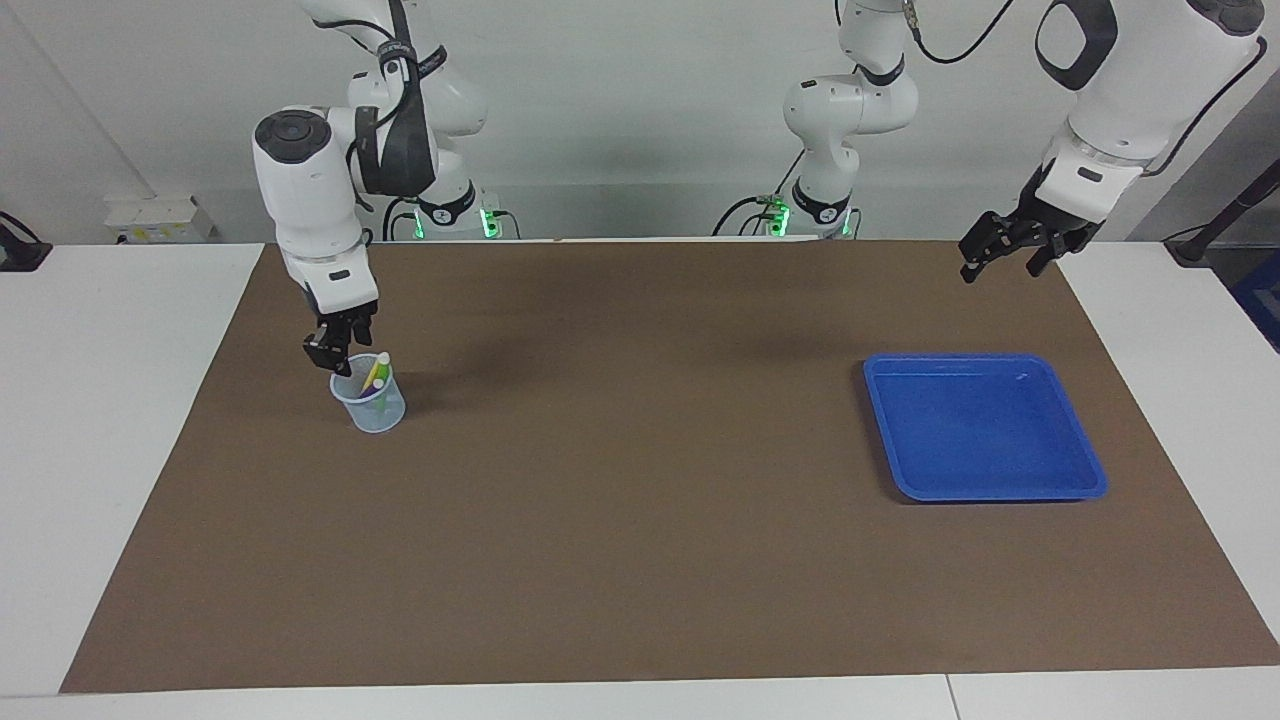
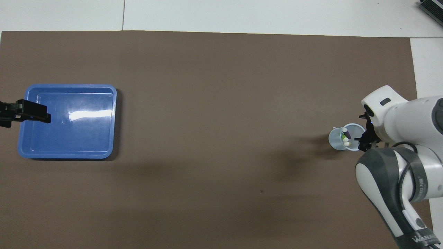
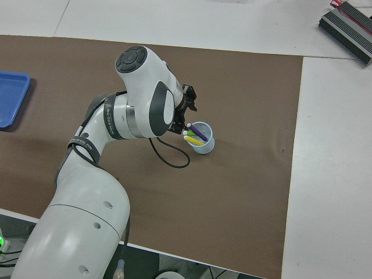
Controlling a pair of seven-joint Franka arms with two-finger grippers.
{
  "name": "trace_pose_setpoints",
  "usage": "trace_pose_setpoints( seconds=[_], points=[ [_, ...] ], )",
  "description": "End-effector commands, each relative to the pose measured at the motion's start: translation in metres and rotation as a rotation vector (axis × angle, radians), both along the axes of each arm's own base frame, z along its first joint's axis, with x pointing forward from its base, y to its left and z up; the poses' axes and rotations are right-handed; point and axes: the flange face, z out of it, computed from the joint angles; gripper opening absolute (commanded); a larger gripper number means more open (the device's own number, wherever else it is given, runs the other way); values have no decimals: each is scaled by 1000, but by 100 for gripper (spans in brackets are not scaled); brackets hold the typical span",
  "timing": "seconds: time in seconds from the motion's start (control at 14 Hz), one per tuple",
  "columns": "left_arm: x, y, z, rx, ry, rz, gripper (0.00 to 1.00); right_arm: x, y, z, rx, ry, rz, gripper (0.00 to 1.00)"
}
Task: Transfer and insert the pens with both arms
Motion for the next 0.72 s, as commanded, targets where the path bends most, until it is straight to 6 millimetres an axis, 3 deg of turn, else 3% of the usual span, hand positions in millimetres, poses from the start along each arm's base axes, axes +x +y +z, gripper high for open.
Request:
trace_pose_setpoints(
  seconds=[0.0, 0.07, 0.14, 0.36, 0.64],
  points=[
    [3, -12, 5, 18, -25, -31, 100, 4, 7, 13, 60, 10, -62, 78],
    [4, -14, 6, 18, -35, -36, 100, 3, 10, 23, 76, 27, -117, 79],
    [5, -12, 6, 18, -35, -30, 100, 2, 17, 44, 102, 39, -206, 100],
    [2, -8, 3, 12, -26, -23, 100, 1, 52, 98, 120, 47, -376, 100],
    [2, -3, 4, 20, -28, -114, 100, -3, 71, 138, 147, 37, -522, 100]
  ],
)
